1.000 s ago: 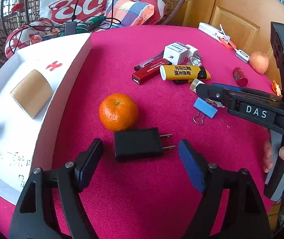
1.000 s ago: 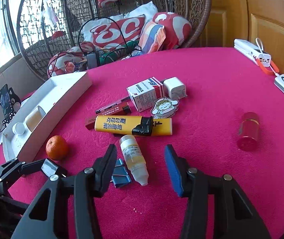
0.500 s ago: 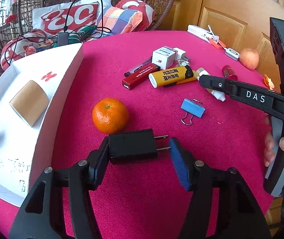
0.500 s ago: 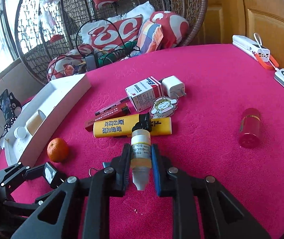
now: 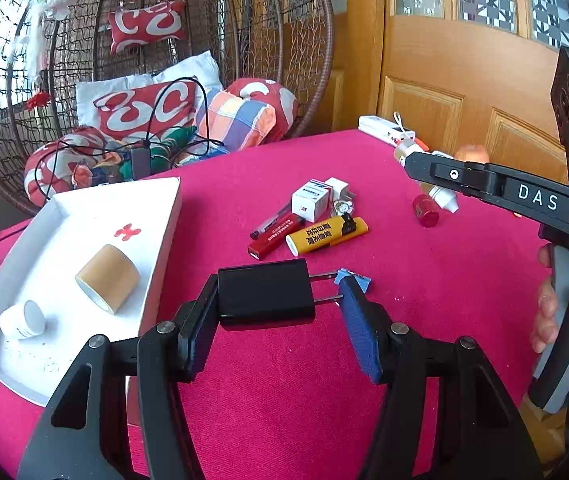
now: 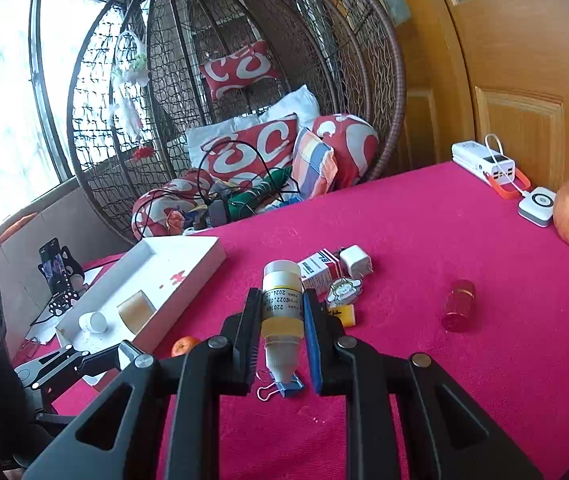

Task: Organize rigid objects
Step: 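Carry the charger and dropper bottle to the tray and open both grippers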

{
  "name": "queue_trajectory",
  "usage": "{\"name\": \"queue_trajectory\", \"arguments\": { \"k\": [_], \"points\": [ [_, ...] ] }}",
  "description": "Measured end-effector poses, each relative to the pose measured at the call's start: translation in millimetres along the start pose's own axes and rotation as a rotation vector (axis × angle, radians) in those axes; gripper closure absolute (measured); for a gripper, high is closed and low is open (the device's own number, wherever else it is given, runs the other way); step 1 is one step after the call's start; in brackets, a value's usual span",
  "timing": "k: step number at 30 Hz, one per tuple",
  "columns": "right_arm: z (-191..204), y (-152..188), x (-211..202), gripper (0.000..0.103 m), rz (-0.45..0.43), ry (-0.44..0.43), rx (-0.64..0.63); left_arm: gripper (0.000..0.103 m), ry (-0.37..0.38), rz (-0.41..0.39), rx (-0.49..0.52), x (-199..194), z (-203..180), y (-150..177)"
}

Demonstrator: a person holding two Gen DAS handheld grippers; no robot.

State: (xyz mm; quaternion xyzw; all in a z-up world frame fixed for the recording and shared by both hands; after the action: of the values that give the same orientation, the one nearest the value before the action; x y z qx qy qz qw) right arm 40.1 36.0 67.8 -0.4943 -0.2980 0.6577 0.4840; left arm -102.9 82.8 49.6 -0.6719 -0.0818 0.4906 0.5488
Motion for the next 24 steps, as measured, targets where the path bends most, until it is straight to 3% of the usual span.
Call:
{"name": "queue_trajectory", "arguments": {
  "k": [24],
  "points": [
    [62.2,-7.7,11.3,0.084,0.022,-0.058,-0.116,0.044,-0.06,-0.07,-0.181,-26.0,84.3,-3.0]
  ]
}}
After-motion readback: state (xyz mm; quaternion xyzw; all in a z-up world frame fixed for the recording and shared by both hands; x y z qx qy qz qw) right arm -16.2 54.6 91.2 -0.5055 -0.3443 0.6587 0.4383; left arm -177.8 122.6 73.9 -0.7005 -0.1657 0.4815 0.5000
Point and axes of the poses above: each gripper's, at about its wrist camera, not at the fingertips, and x roughly the way its jaws point, z to its left, y to its underside, the point moved 4 cm from there along x, roughly the way its jaws point, and after that the axes turned 11 degrees about -y, right-handed, at the moved point
